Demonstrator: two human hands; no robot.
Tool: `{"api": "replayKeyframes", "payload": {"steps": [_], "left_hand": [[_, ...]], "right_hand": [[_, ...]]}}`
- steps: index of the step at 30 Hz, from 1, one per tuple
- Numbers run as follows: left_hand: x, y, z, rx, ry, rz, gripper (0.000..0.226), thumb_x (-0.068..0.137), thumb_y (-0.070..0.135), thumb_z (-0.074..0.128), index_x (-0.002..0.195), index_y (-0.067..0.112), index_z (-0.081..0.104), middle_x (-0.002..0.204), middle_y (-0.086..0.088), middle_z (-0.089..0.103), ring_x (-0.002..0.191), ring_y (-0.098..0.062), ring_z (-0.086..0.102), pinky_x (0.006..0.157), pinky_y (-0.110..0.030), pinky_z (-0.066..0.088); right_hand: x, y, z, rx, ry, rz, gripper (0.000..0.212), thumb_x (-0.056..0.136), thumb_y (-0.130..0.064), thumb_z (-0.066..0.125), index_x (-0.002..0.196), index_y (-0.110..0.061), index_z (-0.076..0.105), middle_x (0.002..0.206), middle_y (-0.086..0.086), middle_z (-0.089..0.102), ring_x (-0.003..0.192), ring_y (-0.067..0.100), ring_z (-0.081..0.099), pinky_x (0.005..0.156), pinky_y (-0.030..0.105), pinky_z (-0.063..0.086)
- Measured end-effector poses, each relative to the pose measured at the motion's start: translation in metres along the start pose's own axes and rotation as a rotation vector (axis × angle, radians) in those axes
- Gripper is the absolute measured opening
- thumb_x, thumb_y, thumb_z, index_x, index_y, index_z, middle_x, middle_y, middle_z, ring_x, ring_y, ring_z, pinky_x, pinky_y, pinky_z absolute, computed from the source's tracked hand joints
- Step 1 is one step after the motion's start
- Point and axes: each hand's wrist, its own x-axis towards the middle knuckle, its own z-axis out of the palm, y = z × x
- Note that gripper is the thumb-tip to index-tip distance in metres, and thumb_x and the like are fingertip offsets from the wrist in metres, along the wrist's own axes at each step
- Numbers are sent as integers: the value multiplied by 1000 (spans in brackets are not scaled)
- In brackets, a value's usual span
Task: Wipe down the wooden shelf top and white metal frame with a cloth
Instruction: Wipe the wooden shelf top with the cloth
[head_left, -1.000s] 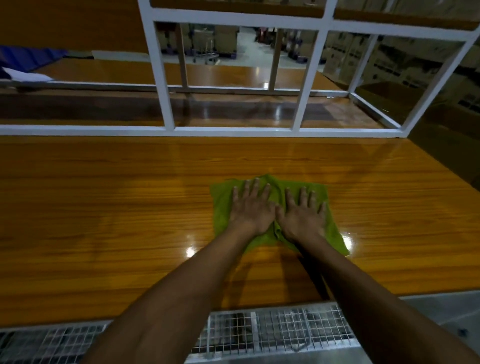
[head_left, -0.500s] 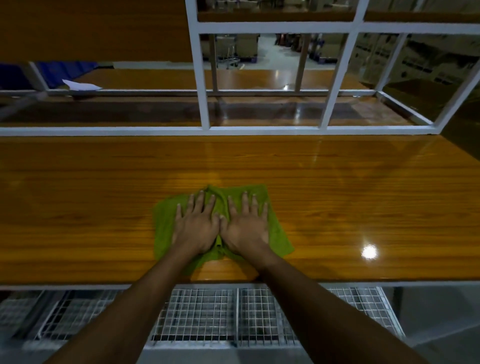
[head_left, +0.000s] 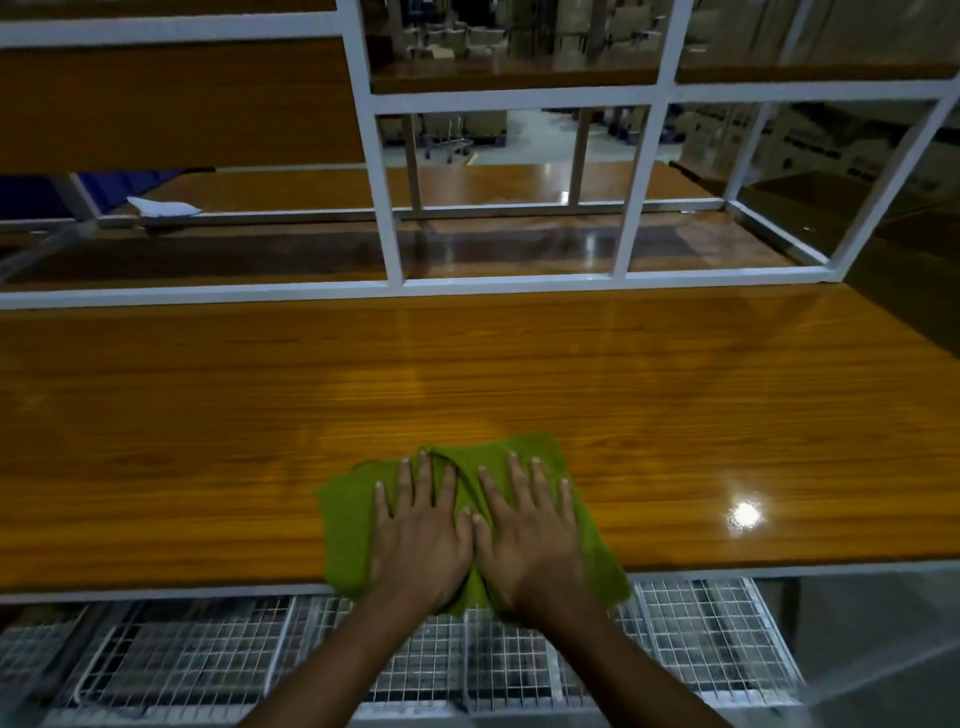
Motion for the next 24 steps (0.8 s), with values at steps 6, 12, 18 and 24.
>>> {"api": "replayKeyframes", "payload": {"steps": [6, 12, 18, 24], "left_hand": [[8, 87, -1, -79, -10, 153, 82, 81, 53, -13, 157, 22, -5, 162, -11, -18, 149, -31, -18, 118, -57, -5], [31, 150, -3, -109, -60, 213, 67, 100, 49, 14, 157, 19, -6, 161, -11, -21, 148, -34, -20, 116, -60, -11], [68, 171, -3, -139, -44, 268, 65, 102, 47, 17, 158, 20, 0, 163, -12, -15, 150, -32, -16, 116, -58, -12], [117, 166, -1, -174, -31, 324, 62, 103, 46, 18, 158, 23, 4, 165, -7, -10, 150, -28, -15, 118, -56, -11]], "right_hand": [[-20, 83, -7, -32, 74, 194, 68, 94, -67, 1, 155, -39, 14, 164, 5, 9, 151, 28, 13, 120, 55, 12], [-21, 146, -21, -125, 57, 258, 96, 63, -72, -40, 151, -41, -18, 162, 1, -19, 152, 22, -10, 122, 51, 0], [9, 166, -26, -109, 9, 357, 88, 70, -70, -26, 152, -41, -16, 162, 2, -19, 151, 23, -12, 121, 52, -2], [60, 171, -29, -122, -20, 419, 73, 88, -65, -8, 156, -38, -8, 165, 2, -14, 152, 26, -10, 120, 53, 0]]}}
